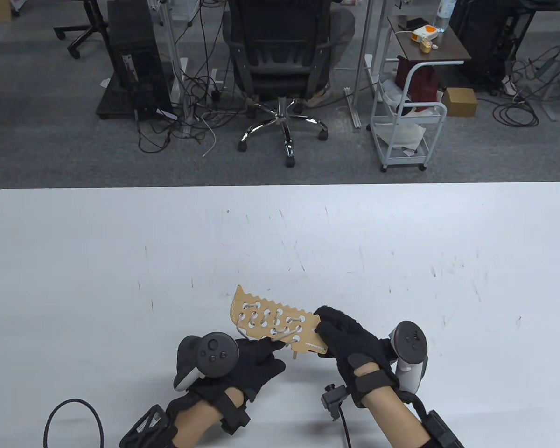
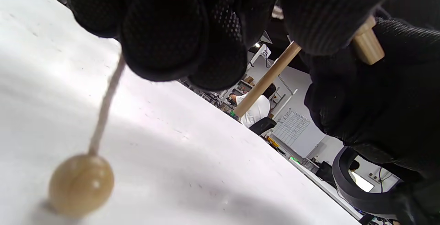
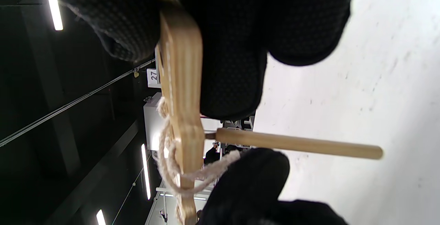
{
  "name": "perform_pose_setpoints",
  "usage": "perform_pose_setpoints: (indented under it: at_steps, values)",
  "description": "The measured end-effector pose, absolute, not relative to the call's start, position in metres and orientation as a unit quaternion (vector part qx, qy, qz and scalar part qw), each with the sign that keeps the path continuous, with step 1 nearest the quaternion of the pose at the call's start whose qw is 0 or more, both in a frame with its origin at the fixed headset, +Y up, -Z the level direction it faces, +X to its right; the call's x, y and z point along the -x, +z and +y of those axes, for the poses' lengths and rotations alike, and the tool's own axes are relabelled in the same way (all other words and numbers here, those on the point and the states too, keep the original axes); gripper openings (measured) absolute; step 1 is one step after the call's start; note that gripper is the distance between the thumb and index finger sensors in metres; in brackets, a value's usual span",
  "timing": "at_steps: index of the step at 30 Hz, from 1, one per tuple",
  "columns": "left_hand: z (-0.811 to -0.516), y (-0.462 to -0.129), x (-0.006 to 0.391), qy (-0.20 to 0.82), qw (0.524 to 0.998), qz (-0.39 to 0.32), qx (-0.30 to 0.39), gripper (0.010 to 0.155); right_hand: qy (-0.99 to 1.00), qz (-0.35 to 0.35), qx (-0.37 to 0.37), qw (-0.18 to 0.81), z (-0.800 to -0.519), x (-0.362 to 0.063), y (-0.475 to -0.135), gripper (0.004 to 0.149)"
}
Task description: Thread rope through all holes on crocodile lacing toy
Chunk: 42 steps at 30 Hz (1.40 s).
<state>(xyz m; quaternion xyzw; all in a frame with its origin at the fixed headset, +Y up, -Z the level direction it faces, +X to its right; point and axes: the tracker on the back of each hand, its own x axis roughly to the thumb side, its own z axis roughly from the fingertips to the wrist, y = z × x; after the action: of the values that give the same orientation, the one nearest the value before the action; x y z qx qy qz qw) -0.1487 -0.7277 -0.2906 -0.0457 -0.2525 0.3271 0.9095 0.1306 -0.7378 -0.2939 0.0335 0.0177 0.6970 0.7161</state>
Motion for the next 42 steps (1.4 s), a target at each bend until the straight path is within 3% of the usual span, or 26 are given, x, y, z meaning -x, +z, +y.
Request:
perform_pose_setpoints:
  at_steps: [8, 17, 23, 42]
  values:
    - [-0.736, -0.291, 0.144, 0.343, 0.903, -0.248, 0.073, 0.071, 0.69, 0.039, -0.054, 0.721, -0.738, -0.119, -0.288, 0.054]
    - [-0.739, -0.291, 0.141, 0.379, 0.889, -0.241, 0.091, 0.058, 0.676, 0.065, -0.07, 0.731, -0.739, -0.108, -0.284, 0.054]
    - [-0.738, -0.292, 0.142, 0.391, 0.884, -0.241, 0.083, 0.046, 0.668, 0.071, -0.069, 0.738, -0.739, -0.106, -0.283, 0.054]
    - [-0.726, -0.29, 0.152, 0.391, 0.887, -0.244, 0.034, 0.046, 0.674, 0.029, -0.023, 0.737, -0.742, -0.13, -0.296, 0.054]
